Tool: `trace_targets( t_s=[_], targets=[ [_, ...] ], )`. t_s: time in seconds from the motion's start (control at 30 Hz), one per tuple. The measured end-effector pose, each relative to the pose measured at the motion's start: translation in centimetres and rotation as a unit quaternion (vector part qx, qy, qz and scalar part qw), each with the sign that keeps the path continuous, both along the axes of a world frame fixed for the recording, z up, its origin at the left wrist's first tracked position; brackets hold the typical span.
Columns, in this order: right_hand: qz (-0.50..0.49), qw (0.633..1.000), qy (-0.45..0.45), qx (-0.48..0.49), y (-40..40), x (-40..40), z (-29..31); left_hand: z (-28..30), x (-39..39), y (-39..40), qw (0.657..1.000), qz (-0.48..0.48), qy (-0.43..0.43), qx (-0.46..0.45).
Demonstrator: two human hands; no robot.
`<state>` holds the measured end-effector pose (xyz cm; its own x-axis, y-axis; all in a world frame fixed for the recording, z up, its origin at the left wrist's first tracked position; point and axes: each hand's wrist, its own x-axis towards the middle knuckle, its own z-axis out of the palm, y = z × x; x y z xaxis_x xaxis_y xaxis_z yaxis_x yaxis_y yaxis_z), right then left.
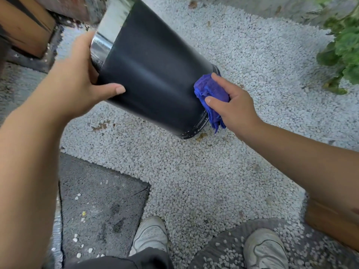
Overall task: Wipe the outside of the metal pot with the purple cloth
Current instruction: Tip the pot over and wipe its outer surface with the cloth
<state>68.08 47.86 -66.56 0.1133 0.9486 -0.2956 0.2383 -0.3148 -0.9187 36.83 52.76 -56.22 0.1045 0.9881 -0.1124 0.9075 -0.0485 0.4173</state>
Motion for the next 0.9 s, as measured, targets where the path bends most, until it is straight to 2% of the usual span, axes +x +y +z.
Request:
trace_targets(
  t_s=[0.1,0.4,0.5,0.67,0.8,0.9],
  targets=[
    [0.014,1.000,-0.006,0.007,0.5,-0.1,0.0,-0.4,-0.7,-0.1,0.999,-0.002,0.007,-0.037],
    [0.025,1.000,-0.012,-0.002,-1.6,-0.6,-0.8,-0.3,0.3,-0.1,0.999,0.034,0.016,-0.039],
    [0.018,0.999,-0.048,0.013,-3.3,-1.4,-1.7,-0.2,0.8,-0.2,0.998,0.038,0.018,-0.040],
    [0.096,0.988,-0.114,0.049,-5.4,-2.4,-2.3,-0.2,0.8,-0.1,0.997,0.046,0.014,-0.056],
    [0.066,0.996,-0.052,0.039,-4.8,-2.3,-1.6,0.2,1.0,-0.4,0.998,0.050,0.004,-0.045],
    [0.050,0.997,-0.035,0.045,-3.1,-1.0,-0.2,0.8,2.1,-0.3,1.000,0.025,-0.007,0.009]
  ],
)
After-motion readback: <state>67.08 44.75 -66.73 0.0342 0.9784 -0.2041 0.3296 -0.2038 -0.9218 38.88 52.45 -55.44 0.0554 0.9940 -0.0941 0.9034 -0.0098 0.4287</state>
